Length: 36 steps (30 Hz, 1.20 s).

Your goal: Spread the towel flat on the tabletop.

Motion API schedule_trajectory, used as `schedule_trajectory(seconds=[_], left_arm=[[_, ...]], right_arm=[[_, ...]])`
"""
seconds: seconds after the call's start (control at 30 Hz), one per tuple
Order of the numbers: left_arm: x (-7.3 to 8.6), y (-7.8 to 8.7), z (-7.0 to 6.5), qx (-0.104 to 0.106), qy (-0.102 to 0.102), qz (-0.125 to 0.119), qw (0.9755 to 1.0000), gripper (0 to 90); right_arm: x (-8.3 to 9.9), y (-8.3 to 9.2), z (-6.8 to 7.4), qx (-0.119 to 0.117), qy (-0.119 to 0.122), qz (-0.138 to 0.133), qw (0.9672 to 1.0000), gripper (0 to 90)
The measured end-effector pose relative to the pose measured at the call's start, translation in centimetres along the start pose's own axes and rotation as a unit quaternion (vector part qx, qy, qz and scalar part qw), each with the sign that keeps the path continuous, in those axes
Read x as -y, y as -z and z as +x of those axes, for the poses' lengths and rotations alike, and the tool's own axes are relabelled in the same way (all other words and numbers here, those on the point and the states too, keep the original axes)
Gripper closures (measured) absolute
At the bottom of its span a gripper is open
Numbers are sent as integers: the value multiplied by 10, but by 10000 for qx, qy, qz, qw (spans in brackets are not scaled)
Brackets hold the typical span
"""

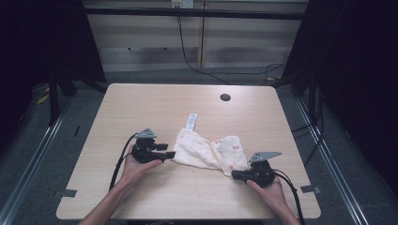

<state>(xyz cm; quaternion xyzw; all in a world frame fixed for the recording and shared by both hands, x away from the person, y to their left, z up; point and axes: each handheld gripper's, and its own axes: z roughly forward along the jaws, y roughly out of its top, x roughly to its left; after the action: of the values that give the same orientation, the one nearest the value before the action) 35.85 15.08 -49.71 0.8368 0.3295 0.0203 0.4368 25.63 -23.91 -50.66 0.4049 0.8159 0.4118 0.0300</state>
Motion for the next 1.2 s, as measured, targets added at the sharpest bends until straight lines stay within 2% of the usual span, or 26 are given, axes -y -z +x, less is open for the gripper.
schedule_trajectory(seconds=[0.07,0.13,0.17,0.2,0.23,0.27,0.33,0.37,0.4,0.47,0.53,0.7,0.77,0.9,0.93,0.97,1.03,1.07,1.1,1.17,1.2], left_arm=[[1,-5,2,12,113,-6,9999,473],[2,-9,3,-13,75,59,10000,481],[3,-10,2,-33,-3,113,9999,506],[4,-11,1,-16,-48,124,9999,605],[4,-12,0,59,-78,150,9998,605],[4,-12,-2,9,-147,176,9997,654],[4,-13,-5,60,-155,246,9996,780],[4,-12,-6,29,-207,285,9994,780],[5,-10,-9,16,-311,311,9990,824],[6,-8,-10,44,-316,319,9990,842],[11,-1,-14,26,-422,390,9983,856],[21,11,-22,94,-543,512,9972,856],[31,23,-29,140,-618,574,9963,855],[42,35,-34,145,-679,616,9957,848],[46,40,-35,196,-626,646,9958,837],[53,47,-37,216,-594,631,9960,815],[55,50,-37,198,-608,641,9959,759],[56,52,-37,105,-615,596,9963,705],[55,54,-36,37,-552,506,9972,705],[46,58,-29,55,-428,276,9987,587],[46,58,-29,55,-428,276,9987,557]], right_arm=[[0,0,0,4,22,0,10000,872],[0,0,1,18,14,14,10000,871],[0,0,0,4,24,12,10000,870],[-1,0,0,-1,30,15,10000,868],[-1,0,0,-1,30,15,10000,868],[-1,0,0,2,40,17,10000,869],[-1,0,1,25,55,44,10000,868],[-1,0,1,25,55,44,10000,868],[-1,0,1,46,93,47,9999,869],[-1,1,2,41,81,66,9999,868],[0,2,4,58,120,83,9999,869],[3,2,7,-9,83,86,9999,869],[3,2,9,-46,91,96,9999,869],[3,0,13,-129,121,123,9998,869],[2,-1,14,-141,139,134,9997,869],[2,-1,15,-140,164,126,9997,869],[2,-2,16,-152,139,140,9997,869],[1,-3,16,-181,161,143,9996,869],[1,-3,16,-181,161,143,9996,869],[0,-4,17,-163,187,156,9996,869],[0,-4,17,-163,187,156,9996,869]])
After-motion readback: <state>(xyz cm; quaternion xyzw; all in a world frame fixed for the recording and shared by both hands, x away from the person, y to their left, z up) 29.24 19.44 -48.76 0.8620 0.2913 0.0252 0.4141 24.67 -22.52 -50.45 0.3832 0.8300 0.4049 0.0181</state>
